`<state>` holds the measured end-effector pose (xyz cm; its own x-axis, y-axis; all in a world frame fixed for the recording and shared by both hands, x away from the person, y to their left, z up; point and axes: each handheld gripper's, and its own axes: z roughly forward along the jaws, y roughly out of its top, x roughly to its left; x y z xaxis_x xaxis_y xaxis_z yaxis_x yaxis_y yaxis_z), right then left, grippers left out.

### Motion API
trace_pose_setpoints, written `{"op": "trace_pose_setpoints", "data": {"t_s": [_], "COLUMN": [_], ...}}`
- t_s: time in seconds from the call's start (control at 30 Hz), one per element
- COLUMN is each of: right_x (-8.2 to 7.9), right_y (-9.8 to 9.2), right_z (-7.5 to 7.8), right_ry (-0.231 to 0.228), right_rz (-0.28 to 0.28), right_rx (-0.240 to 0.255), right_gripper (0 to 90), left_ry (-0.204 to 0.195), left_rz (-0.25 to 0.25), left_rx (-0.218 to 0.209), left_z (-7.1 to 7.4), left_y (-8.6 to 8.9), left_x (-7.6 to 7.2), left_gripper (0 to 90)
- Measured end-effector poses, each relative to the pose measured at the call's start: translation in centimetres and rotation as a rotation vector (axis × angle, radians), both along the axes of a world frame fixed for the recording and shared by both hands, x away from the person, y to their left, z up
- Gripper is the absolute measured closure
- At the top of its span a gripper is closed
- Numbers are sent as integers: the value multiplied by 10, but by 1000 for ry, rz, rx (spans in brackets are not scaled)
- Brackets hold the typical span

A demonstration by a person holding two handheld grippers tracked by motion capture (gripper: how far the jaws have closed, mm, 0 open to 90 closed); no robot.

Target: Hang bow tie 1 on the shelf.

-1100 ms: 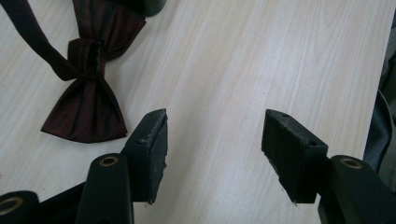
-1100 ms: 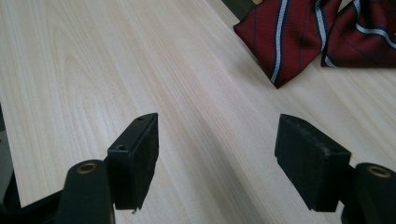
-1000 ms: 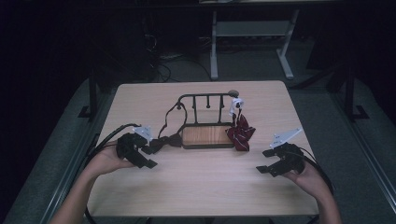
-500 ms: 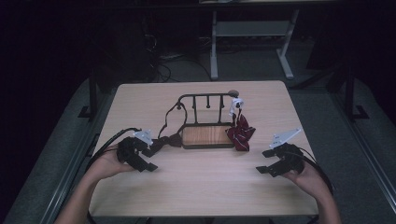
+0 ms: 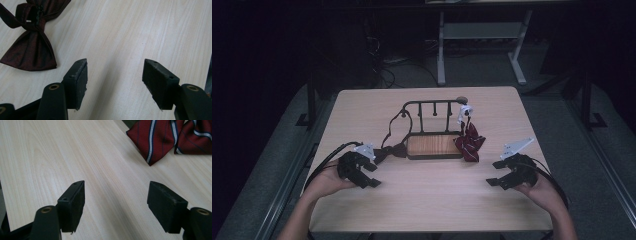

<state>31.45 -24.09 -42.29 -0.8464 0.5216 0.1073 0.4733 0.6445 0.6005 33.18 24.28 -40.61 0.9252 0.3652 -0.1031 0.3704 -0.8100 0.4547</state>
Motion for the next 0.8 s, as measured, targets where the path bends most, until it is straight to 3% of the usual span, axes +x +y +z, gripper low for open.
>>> {"op": "trace_pose_setpoints", "data": {"t_s": [0.8], "right_x": [-2], "right_y": [1], "right_z": [1], "right_ry": [1], "right_rz": [-1], "right_rx": [2], "right_gripper": [295], "left_ry": [-39], "left_rz": [33], "left_rx": [-29], "left_z": [-7], "left_y": [4], "left_x": [-14], "left_gripper": [368]}}
